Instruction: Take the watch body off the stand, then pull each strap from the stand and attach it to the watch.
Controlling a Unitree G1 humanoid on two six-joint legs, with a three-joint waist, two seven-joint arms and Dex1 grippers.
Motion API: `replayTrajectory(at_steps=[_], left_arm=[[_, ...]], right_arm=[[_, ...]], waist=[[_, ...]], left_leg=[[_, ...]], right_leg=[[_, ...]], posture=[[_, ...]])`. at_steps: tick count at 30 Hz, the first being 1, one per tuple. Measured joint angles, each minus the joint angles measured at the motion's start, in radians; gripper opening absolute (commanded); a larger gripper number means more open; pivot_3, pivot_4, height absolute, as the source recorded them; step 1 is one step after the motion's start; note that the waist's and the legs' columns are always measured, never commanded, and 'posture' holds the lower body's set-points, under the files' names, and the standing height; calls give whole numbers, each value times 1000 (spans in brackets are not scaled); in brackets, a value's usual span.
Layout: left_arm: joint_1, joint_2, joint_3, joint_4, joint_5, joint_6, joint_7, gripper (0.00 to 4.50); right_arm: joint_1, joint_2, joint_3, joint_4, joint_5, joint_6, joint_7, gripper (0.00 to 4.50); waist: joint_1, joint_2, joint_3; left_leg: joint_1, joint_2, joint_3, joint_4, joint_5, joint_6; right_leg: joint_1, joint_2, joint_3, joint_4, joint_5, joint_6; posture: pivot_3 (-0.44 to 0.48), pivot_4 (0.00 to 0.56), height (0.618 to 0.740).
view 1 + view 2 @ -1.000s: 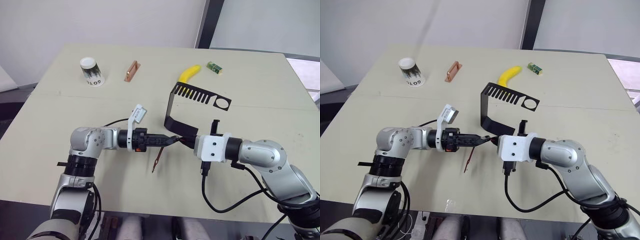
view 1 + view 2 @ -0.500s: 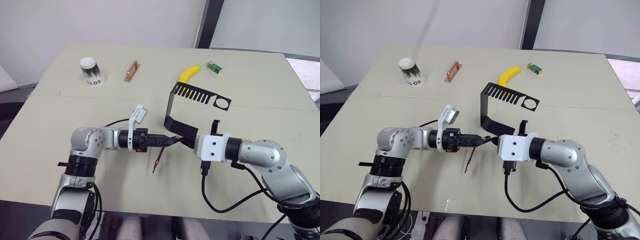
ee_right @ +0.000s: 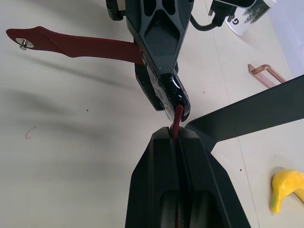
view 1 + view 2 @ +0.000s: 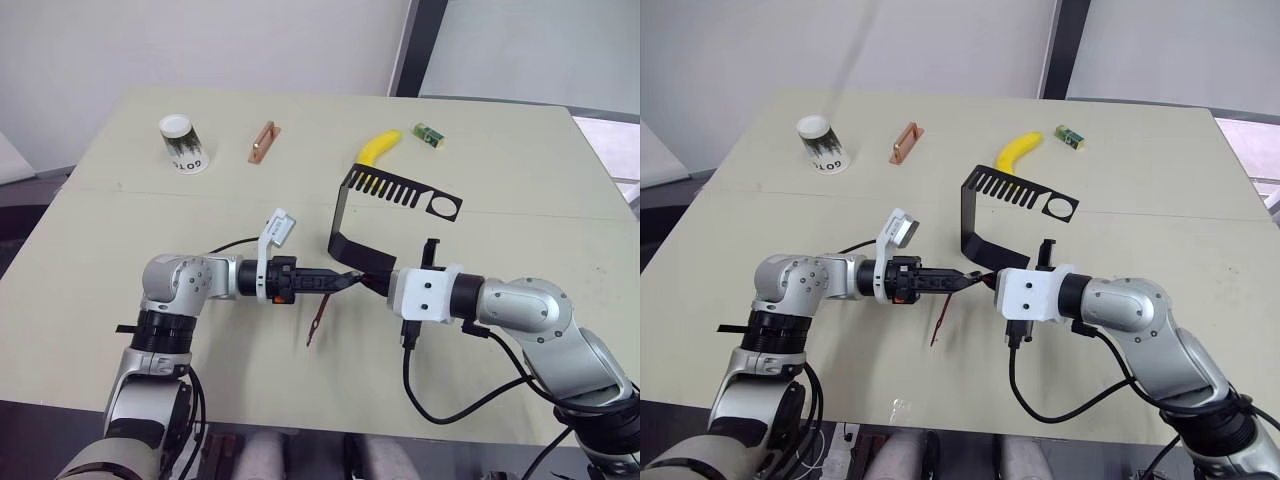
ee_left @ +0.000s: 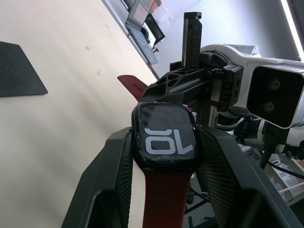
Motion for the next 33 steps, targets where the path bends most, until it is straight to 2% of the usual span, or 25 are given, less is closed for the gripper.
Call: replayTrajectory(at_steps=[33], left_arm=[[0,-5,18,-27,0,3,3,1593]], right_arm=[[-24,13,6,9,-11,0,0,0]], waist=[[0,0,0]], left_leg=[[0,0,0,0,0,0]], right_leg=[[0,0,0,0,0,0]], posture=[[0,150,740]])
